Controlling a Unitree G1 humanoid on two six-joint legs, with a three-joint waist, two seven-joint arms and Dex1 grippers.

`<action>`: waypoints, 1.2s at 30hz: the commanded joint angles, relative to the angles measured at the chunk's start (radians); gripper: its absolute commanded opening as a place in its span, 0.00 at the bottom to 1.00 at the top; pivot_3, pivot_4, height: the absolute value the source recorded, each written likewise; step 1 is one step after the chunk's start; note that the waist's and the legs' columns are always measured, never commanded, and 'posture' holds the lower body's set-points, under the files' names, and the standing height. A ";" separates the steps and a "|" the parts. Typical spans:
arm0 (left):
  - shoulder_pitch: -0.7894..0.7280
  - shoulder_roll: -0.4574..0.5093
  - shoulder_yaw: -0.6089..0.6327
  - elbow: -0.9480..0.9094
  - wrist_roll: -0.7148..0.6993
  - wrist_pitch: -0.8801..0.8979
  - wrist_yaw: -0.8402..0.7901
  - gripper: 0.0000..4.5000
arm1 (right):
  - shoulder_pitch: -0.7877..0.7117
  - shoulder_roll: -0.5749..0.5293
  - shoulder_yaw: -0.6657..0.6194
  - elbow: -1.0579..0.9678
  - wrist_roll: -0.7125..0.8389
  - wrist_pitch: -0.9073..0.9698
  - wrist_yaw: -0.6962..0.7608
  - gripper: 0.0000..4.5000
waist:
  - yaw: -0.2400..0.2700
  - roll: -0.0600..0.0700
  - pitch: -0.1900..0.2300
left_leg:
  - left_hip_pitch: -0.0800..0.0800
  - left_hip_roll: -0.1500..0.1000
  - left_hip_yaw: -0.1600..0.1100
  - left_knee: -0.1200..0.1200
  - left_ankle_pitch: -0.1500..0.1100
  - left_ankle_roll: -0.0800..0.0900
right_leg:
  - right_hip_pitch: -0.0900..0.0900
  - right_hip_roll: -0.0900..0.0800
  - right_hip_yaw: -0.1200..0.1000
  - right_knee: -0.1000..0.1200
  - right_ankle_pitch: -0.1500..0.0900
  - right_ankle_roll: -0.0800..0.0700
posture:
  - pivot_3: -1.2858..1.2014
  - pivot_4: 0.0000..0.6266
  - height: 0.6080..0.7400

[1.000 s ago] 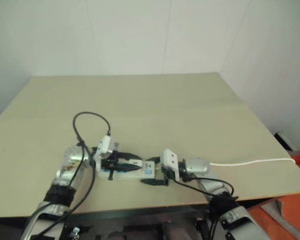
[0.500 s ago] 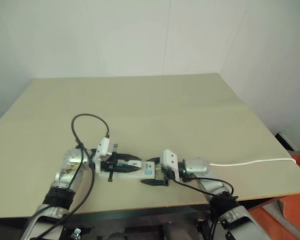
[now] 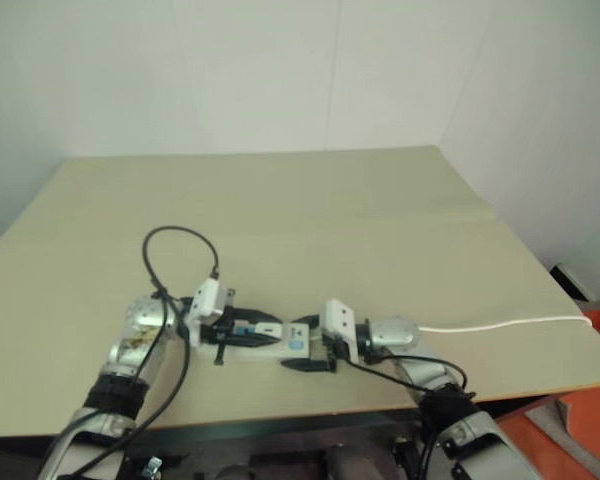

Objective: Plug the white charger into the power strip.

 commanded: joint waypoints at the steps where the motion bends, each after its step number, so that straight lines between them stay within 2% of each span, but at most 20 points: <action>1: 0.034 0.039 -0.035 0.091 0.094 0.007 -0.006 0.23 | 0.040 -0.031 0.039 0.039 -0.042 0.023 0.017 0.76 | 0.000 0.000 0.000 | 0.000 0.000 0.000 0.000 0.000 0.000 | 0.000 0.000 0.000 0.000 0.000 0.000 | 0.52 0.24 1.00; 10: 0.021 0.041 -0.039 0.098 0.093 0.014 -0.007 0.23 | 0.041 -0.033 0.037 0.034 -0.040 0.025 0.017 0.76 | 0.000 0.000 0.000 | 0.000 0.000 0.000 0.000 0.000 0.000 | 0.000 0.000 0.000 0.000 0.000 0.000 | 0.52 0.24 1.00; 17: 0.013 0.027 -0.020 0.090 0.082 0.036 0.001 0.74 | 0.039 -0.034 0.041 0.034 -0.036 0.024 0.011 0.76 | 0.001 0.001 0.001 | -0.001 -0.001 0.000 -0.001 0.000 0.000 | -0.002 0.000 0.001 -0.001 0.000 0.000 | 0.52 0.24 1.00; 21: 0.007 0.014 -0.006 0.081 0.074 0.055 0.007 1.00 | 0.038 -0.031 0.041 0.033 -0.034 0.025 0.006 0.76 | 0.001 0.001 0.001 | 0.000 -0.001 0.000 -0.001 0.000 0.000 | -0.002 0.000 0.001 0.000 0.000 0.000 | 0.52 0.24 1.00; 28: -0.012 0.034 0.015 0.042 0.068 0.081 -0.010 1.00 | 0.038 -0.027 0.039 0.031 -0.027 0.026 0.009 0.76 | 0.001 0.001 0.001 | -0.001 -0.001 0.000 -0.001 0.000 0.000 | -0.002 0.000 0.001 0.000 0.000 0.000 | 0.52 0.24 1.00; 30: -0.018 0.052 0.029 0.015 0.063 0.086 -0.011 1.00 | 0.038 -0.030 0.033 0.018 -0.017 0.034 0.016 0.92 | 0.001 0.000 0.002 | -0.001 -0.001 0.000 -0.001 0.000 0.000 | -0.002 0.000 0.001 -0.001 0.000 0.000 | 0.52 0.24 1.00; 31: -0.025 0.064 0.040 0.003 0.054 0.091 -0.015 1.00 | 0.037 -0.036 0.029 0.004 -0.009 0.043 0.022 0.97 | 0.001 -0.001 0.003 | -0.001 -0.001 0.000 -0.001 0.000 0.000 | -0.003 0.000 0.001 -0.001 0.000 0.000 | 0.52 0.24 1.00; 35: -0.037 0.104 0.072 -0.046 0.022 0.120 -0.027 1.00 | 0.050 -0.071 0.002 -0.066 0.003 0.047 0.016 0.99 | 0.006 -0.002 0.007 | -0.008 -0.001 0.000 -0.001 0.000 0.000 | -0.008 0.000 0.001 -0.001 0.000 0.001 | 0.52 0.24 1.00; 36: -0.034 0.116 0.082 -0.067 0.014 0.133 -0.027 1.00 | 0.061 -0.091 -0.010 -0.102 0.015 0.054 0.021 0.99 | 0.009 -0.002 0.007 | -0.012 -0.001 0.000 0.000 0.000 0.000 | -0.012 0.000 0.000 0.000 0.004 0.007 | 0.52 0.24 1.00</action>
